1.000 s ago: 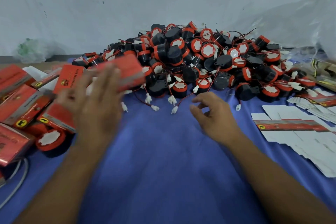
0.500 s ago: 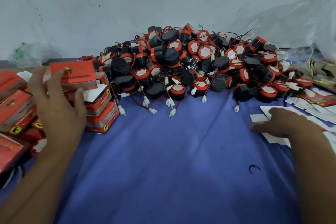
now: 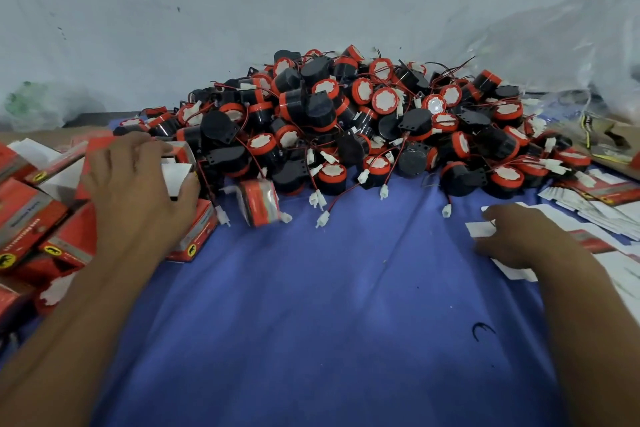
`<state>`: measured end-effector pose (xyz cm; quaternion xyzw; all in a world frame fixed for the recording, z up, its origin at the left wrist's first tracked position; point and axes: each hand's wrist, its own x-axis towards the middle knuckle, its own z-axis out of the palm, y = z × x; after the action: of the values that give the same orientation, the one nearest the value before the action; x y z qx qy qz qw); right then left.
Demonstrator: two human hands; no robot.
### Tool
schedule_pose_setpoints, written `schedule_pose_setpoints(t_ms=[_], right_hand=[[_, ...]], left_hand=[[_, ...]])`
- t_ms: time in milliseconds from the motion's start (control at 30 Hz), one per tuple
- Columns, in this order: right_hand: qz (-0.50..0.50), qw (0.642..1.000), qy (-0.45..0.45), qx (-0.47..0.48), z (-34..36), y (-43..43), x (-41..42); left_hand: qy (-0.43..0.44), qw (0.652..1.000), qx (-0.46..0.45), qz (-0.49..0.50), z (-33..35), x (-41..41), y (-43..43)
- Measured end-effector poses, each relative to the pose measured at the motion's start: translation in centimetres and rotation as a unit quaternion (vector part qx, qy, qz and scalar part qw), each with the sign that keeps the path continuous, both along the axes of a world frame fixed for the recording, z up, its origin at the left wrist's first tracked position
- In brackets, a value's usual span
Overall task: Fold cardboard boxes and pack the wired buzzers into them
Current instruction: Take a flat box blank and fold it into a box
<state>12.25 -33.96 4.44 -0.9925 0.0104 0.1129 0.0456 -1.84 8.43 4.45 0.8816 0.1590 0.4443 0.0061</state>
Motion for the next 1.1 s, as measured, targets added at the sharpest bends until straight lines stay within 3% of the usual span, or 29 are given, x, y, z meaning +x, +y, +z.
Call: schedule_pose_setpoints(t_ms=[133,267,333,500,567,667,733,833,967,1100], right_hand=[[0.021,0.997,-0.067,-0.011,0.1,0.5,-0.1],[-0.001,0.984,-0.174,0.036,0.4,1.2,-0.6],[0.003,0.974,-0.221,0.053,0.7,1.9,-1.0],[0.059,0.935,-0.332,0.106,1.0,4.0,-2.1],[0.086,0.919,-0.359,0.139,1.2,4.4,-2.3],[0.116,0.898,-0.392,0.162,1.3,4.7,-2.6],[0.126,0.887,-0.407,0.177,1.3,4.9,-2.8],[0.144,0.875,-0.422,0.19,1.1,5.4,-2.9],[0.178,0.86,-0.431,0.207,0.7,5.9,-3.1],[0.203,0.851,-0.431,0.222,0.4,6.4,-3.2]], left_hand=[[0.028,0.995,0.032,-0.093,-1.5,0.6,-4.7],[0.232,0.947,-0.087,-0.205,-4.7,1.6,-8.2],[0.265,0.942,-0.064,-0.198,-5.3,2.1,-7.7],[0.199,0.965,-0.046,-0.163,-2.7,1.5,-6.3],[0.102,0.986,0.012,-0.13,-0.9,0.1,-5.0],[-0.033,0.995,0.095,0.006,2.0,-2.1,-1.0],[-0.002,0.993,0.082,0.08,2.4,-3.0,0.4],[0.066,0.994,0.074,0.056,0.4,-2.9,-0.6],[0.035,0.999,-0.005,0.014,-0.2,-1.7,-0.4],[0.007,1.0,0.012,0.007,-1.2,-1.7,-0.3]])
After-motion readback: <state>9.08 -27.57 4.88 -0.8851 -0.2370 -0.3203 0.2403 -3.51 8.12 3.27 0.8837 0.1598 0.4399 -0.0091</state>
